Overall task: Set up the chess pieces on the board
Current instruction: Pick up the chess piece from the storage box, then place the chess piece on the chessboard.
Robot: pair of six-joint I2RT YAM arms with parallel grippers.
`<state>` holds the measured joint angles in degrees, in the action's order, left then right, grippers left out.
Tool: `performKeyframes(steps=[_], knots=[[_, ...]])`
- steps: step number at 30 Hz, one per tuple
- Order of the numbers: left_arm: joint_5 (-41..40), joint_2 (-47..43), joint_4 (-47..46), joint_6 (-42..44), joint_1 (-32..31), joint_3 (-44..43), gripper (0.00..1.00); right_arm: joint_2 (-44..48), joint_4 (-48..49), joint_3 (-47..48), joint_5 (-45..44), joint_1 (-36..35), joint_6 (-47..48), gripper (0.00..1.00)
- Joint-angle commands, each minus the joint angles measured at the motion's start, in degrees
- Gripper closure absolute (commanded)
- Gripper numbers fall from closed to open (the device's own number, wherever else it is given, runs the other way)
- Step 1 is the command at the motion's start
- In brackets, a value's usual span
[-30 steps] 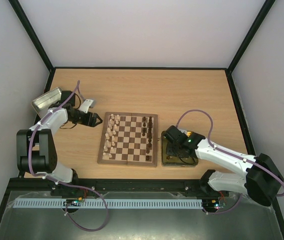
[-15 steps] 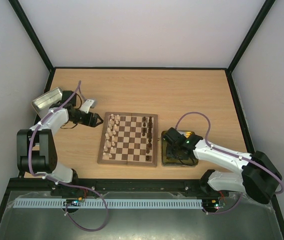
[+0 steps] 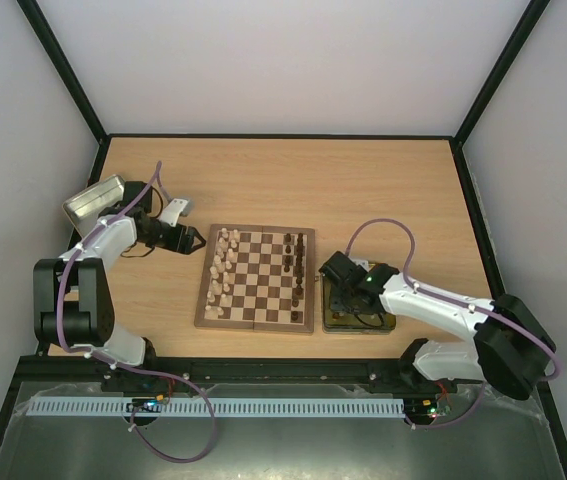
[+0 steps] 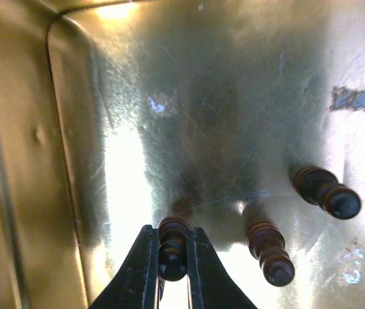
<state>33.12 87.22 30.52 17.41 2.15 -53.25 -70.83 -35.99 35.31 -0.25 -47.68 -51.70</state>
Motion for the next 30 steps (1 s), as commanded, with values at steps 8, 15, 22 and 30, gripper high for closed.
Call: performKeyframes(steps=[8, 15, 22, 30], knots=[[0.62, -0.20, 0.23, -0.18, -0.31, 0.26, 0.28, -0.21, -10.04, 13.18, -5.74, -0.03, 3.45, 0.98], [0.63, -0.25, 0.24, -0.09, -0.31, 0.37, 0.28, -7.64, -10.34, 24.05, -5.74, -3.02, 5.35, 0.97], [0.38, -0.47, 0.24, 0.05, -0.31, 0.43, 0.28, -18.18, -8.14, 32.58, -5.03, -7.05, 6.70, 0.97], [0.63, -0.47, 0.16, 0.08, -0.31, 0.43, 0.28, -24.48, -5.29, 35.07, -2.63, -8.59, 7.81, 0.96]])
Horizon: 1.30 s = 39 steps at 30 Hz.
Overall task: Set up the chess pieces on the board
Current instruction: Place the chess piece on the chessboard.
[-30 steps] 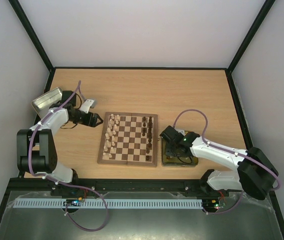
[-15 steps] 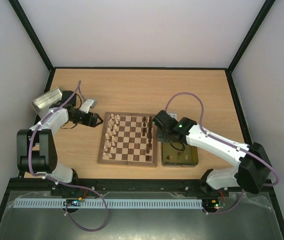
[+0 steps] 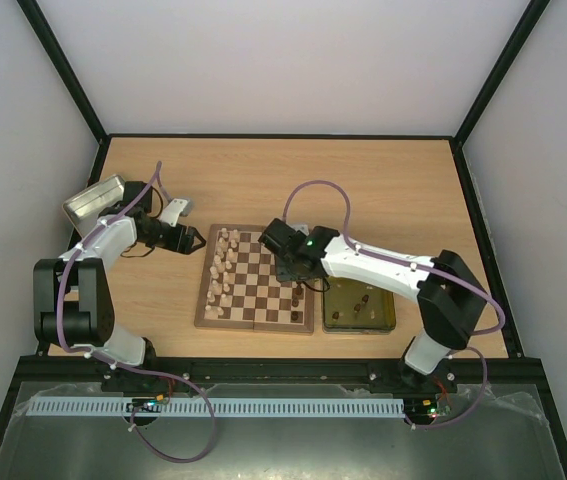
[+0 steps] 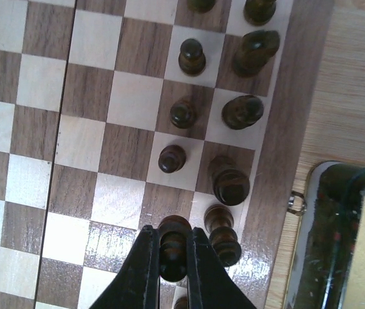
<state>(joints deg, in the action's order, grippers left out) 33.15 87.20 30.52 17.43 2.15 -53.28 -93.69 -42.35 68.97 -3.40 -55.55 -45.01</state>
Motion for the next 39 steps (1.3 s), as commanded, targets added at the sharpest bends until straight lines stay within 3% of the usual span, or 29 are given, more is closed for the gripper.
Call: performKeyframes(steps=[1, 39], knots=[[0.63, -0.45, 0.11, 0.06, -0.31, 0.45, 0.28, -2.27, 1.20, 1.54, 0.73, -0.99, 1.30, 0.96], [0.96, -0.14, 0.19, 0.24, -0.31, 0.38, 0.28, -8.88, 3.43, 0.03, 1.81, -1.21, 2.73, 0.93]])
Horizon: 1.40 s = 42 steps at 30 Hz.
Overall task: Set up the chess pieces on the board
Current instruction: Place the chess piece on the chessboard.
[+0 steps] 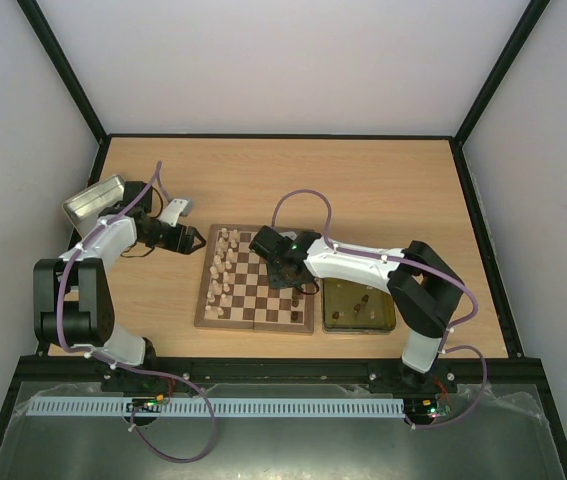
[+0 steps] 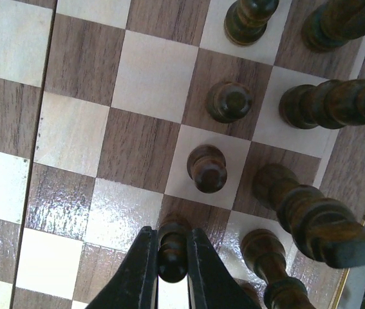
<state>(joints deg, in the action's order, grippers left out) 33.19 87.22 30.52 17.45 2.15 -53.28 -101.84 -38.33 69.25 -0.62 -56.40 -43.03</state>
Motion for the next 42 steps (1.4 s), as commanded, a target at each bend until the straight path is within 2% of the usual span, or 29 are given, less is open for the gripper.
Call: performKeyframes(steps=[1, 16, 19, 22, 24, 34, 42], knots=[[0.87, -0.16, 0.18, 0.28, -0.31, 0.37, 0.28, -0.74, -0.89, -0.22, -1.20, -0.37, 0.80, 0.93], [0.99, -0.29, 0.23, 0.21, -0.31, 0.37, 0.28, 0.24, -1.74, -0.96, -2.02, -0.33, 0.84, 0.92], [1.00, -0.21, 0.24, 0.26, -0.31, 0.37, 0.28, 0.18, -1.66, -0.79, -1.94, -0.33, 0.84, 0.87], [1.00, -0.21, 0.23, 0.24, -0.31, 0.37, 0.28, 0.29, -1.74, -0.54, -2.02, -0.38, 0.83, 0.77], [1.00, -0.12, 0.24, 0.26, -0.31, 0.37, 0.28, 0.51, -1.61, -0.23, -2.04, -0.39, 0.76, 0.74], [0.87, 0.10, 0.22, 0.14, -0.31, 0.37, 0.28, 2.94, -3.49, 2.93, -3.46, -0.30, 0.75, 0.73], [0.31, -0.65, 0.69, -0.13, -0.31, -0.23, 0.28, 8.96, -4.88, 4.53, -6.33, 0.40, -0.55, 0.74]])
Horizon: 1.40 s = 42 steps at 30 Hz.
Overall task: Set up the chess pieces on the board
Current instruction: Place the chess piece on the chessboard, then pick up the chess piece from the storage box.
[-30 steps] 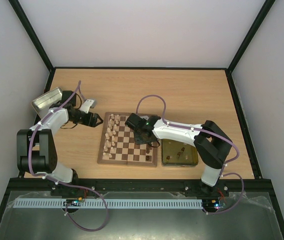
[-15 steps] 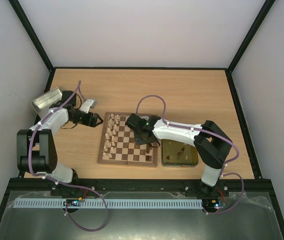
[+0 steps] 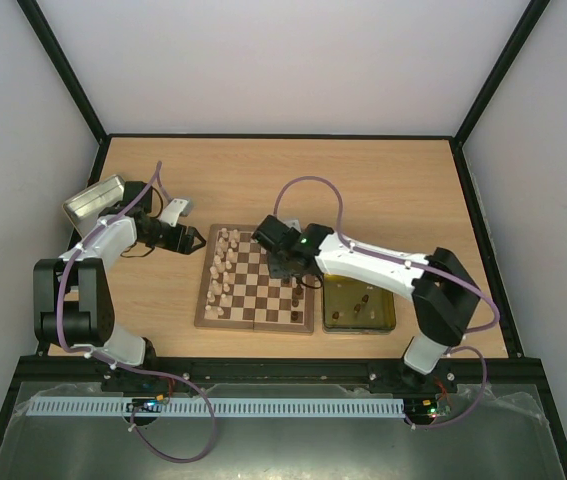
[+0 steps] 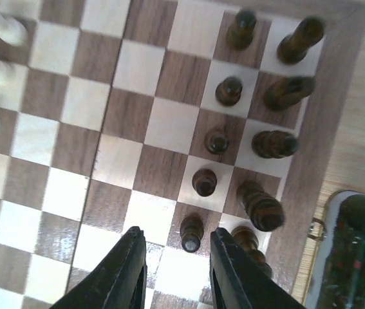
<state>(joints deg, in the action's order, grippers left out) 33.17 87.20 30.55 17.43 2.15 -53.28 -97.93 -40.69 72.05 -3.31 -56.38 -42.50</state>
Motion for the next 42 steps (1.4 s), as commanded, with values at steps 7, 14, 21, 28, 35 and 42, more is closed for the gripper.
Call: performKeyframes(steps=[7, 14, 21, 28, 35, 42], knots=[[-8.06, -4.03, 3.51, 1.12, -6.45, -4.41, 0.28, 20.12, 1.50, -10.62, -5.39, 5.69, -7.03, 0.73], [-18.18, 0.32, 10.94, 3.40, -24.34, -15.32, 0.30, 36.55, 4.31, -25.80, -4.74, 13.16, -11.77, 0.69], [-22.00, 10.01, 16.98, 6.70, -44.83, -30.95, 0.40, 47.84, 0.29, -29.56, -11.14, 16.74, -17.55, 0.47], [-26.30, 21.52, 19.99, 10.50, -57.91, -40.58, 0.47, 52.42, -3.12, -26.03, -16.81, 19.85, -17.46, 0.40], [-24.16, 24.61, 17.24, 10.27, -64.31, -40.45, 0.50, 54.18, -4.49, -23.05, -17.45, 25.16, -15.43, 0.28], [-23.21, 27.51, 14.94, 8.85, -66.39, -39.88, 0.47, 55.08, -2.16, -22.15, -17.97, 31.42, -15.16, 0.16]])
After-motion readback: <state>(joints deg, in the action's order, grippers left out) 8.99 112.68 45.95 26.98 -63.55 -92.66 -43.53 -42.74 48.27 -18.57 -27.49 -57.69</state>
